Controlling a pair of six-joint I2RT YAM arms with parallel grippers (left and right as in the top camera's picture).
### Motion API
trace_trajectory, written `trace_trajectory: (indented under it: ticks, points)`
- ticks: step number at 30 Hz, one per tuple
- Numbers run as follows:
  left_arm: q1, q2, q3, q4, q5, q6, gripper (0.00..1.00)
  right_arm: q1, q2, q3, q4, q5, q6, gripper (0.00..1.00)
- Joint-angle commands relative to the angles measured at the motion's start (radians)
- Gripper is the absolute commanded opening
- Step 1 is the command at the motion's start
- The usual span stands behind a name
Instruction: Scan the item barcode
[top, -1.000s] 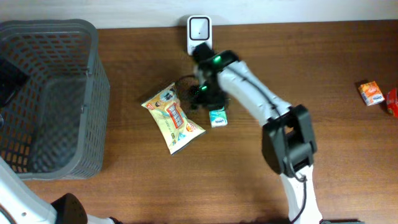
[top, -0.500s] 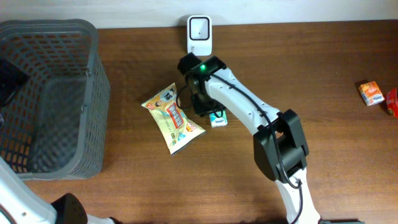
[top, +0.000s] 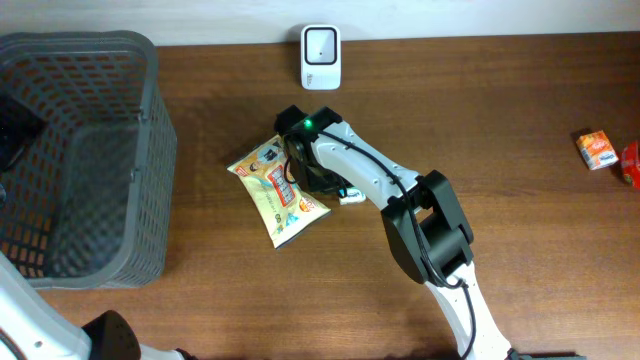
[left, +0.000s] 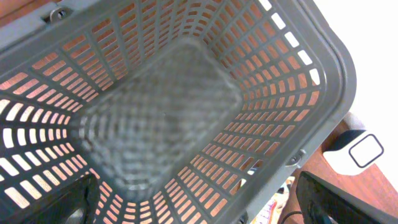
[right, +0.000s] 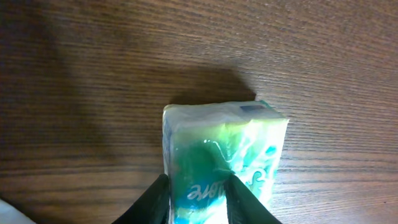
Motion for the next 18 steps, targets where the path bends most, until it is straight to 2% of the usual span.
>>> trace_trajectory:
  ticks: [1, 3, 5, 7, 9, 11, 13, 15, 18]
  points:
    - [0.003, 0.002, 0.001, 0.0, 0.0, -0.006, 0.99, 0.007, 0.01, -0.01, 0.001, 0.026, 0.014, 0.04]
    - [0.003, 0.002, 0.001, 0.0, 0.0, -0.006, 0.99, -0.014, 0.01, 0.001, 0.003, -0.035, -0.011, 0.04]
    - [0.003, 0.002, 0.001, 0.0, 0.0, -0.006, 0.99, -0.079, 0.002, 0.053, -0.026, -0.211, -0.102, 0.04]
    - [0.003, 0.002, 0.001, 0.0, 0.0, -0.006, 0.99, -0.155, -0.009, 0.129, -0.073, -0.436, -0.212, 0.04]
    - [0.003, 0.002, 0.001, 0.0, 0.0, -0.006, 0.99, -0.264, -0.01, 0.216, -0.138, -0.779, -0.362, 0.04]
    - [0.003, 0.002, 0.001, 0.0, 0.0, -0.006, 0.99, -0.333, -0.01, 0.222, -0.147, -0.982, -0.443, 0.04]
    - [0.003, 0.002, 0.001, 0.0, 0.0, -0.006, 0.99, -0.425, -0.006, 0.204, -0.142, -1.184, -0.558, 0.04]
    - [0.003, 0.002, 0.001, 0.0, 0.0, -0.006, 0.99, -0.492, -0.005, 0.156, -0.13, -1.271, -0.582, 0.04]
    - [0.003, 0.002, 0.001, 0.0, 0.0, -0.006, 0.99, -0.586, -0.005, -0.012, -0.032, -1.453, -0.617, 0.04]
